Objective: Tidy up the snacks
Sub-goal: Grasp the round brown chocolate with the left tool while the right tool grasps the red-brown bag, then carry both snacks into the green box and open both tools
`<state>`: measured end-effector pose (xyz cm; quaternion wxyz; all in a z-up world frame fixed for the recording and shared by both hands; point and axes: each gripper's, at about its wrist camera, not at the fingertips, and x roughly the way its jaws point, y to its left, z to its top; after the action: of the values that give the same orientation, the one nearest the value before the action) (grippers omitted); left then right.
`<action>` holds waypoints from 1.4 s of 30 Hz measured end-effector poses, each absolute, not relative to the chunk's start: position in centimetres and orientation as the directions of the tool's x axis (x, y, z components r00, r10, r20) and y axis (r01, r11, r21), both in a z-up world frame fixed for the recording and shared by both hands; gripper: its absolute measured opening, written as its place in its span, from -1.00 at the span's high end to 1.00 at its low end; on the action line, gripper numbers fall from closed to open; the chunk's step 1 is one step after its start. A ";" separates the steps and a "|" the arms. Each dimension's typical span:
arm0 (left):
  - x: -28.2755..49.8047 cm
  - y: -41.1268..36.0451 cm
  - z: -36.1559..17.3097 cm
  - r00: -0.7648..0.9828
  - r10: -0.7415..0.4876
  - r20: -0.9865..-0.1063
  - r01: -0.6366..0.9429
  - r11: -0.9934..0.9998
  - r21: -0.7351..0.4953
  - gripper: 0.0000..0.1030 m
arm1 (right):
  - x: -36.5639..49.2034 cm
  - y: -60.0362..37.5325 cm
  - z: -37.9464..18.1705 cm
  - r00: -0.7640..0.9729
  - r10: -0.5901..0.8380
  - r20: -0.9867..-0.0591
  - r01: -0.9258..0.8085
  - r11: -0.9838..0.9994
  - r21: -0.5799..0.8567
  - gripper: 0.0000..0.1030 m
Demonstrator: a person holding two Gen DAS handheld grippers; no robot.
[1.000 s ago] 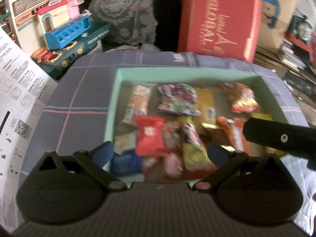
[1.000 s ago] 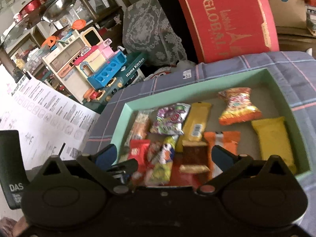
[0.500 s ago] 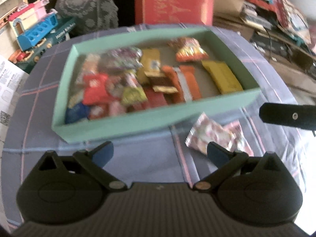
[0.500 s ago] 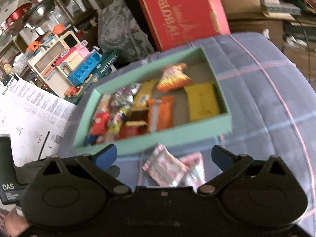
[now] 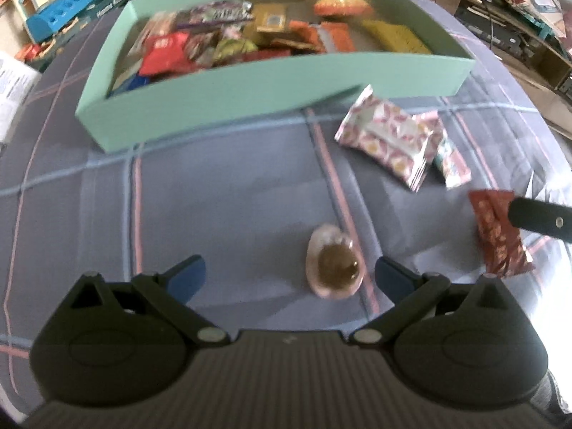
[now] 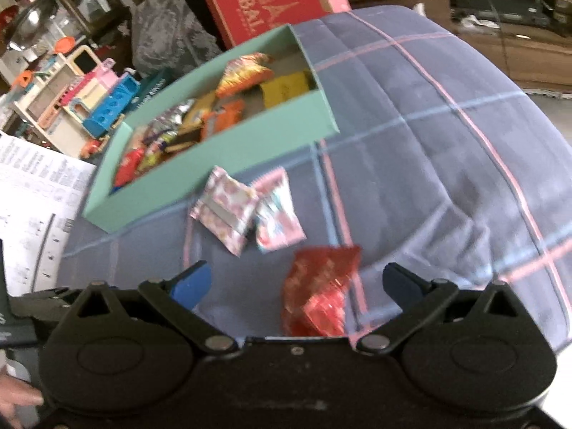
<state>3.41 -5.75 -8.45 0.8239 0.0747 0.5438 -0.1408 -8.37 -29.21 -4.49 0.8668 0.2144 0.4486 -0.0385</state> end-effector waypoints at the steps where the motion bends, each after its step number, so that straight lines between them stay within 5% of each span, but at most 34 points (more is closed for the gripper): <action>1: 3.2 -5.7 -8.6 0.367 -0.150 -0.918 0.310 0.950 -0.031 -1.00 | -8.7 -29.2 -4.7 0.592 0.116 -0.797 0.265 0.906 0.329 -0.99; 9: 2.8 -4.9 -9.0 0.372 -0.140 -0.917 0.281 0.959 -0.033 -1.00 | -9.4 -28.5 -5.4 0.589 0.079 -0.804 0.255 0.926 0.278 -0.62; 16: 2.5 -4.8 -9.1 0.388 -0.135 -0.912 0.280 0.960 -0.023 -0.99 | -8.9 -25.0 -5.8 0.592 0.022 -0.806 0.113 0.987 0.111 0.17; 28: 2.1 -7.1 -8.9 0.411 -0.143 -0.901 0.360 0.933 0.016 -0.67 | -8.8 -25.5 -6.3 0.625 0.041 -0.780 0.108 0.985 0.138 0.19; 31: 2.0 -8.1 -8.7 0.420 -0.169 -0.892 0.397 0.918 0.013 -0.31 | -9.0 -25.7 -6.3 0.629 0.046 -0.776 0.109 0.983 0.146 0.19; 33: 1.7 -8.6 -8.3 0.429 -0.192 -0.883 0.431 0.902 0.013 0.30 | -9.2 -25.8 -6.4 0.632 0.050 -0.774 0.110 0.982 0.153 0.19; 42: 1.8 -8.5 -8.1 0.429 -0.189 -0.883 0.427 0.904 0.014 0.31 | -9.3 -26.6 -6.2 0.631 0.081 -0.772 0.149 0.963 0.223 0.28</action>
<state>1.77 -8.50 -8.09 0.8370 0.1187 0.5015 -0.1841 -9.26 -26.62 -6.22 0.8930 0.1339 0.4293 -0.0188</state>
